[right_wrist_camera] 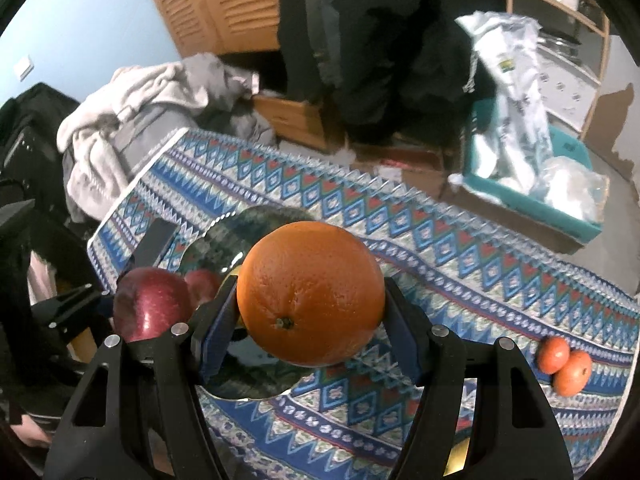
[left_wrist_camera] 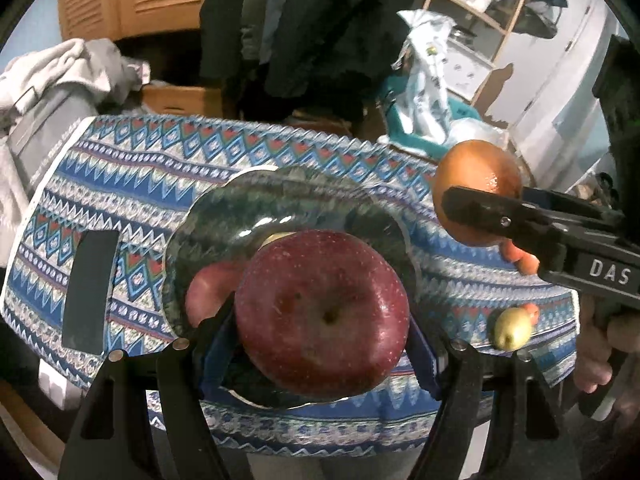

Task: Organize fruits
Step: 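Carry the large orange and red apple together toward the green glass bowl, then lower the orange and apple into the bowl and open both grippers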

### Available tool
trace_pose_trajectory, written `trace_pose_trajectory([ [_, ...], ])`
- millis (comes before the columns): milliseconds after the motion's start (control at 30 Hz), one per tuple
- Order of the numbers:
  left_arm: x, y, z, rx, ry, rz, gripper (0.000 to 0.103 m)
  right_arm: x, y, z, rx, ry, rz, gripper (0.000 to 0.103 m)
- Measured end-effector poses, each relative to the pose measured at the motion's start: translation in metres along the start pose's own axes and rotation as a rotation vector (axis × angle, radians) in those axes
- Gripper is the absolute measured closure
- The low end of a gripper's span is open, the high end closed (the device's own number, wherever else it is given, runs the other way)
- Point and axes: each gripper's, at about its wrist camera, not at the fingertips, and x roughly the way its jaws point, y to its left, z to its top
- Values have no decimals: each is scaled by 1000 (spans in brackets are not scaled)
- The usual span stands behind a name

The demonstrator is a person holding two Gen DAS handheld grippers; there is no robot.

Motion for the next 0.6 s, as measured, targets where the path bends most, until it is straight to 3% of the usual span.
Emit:
trace_pose_trajectory([
  [600, 40, 22, -24, -55, 108, 42, 26, 60, 20, -23, -27, 163, 41, 34],
])
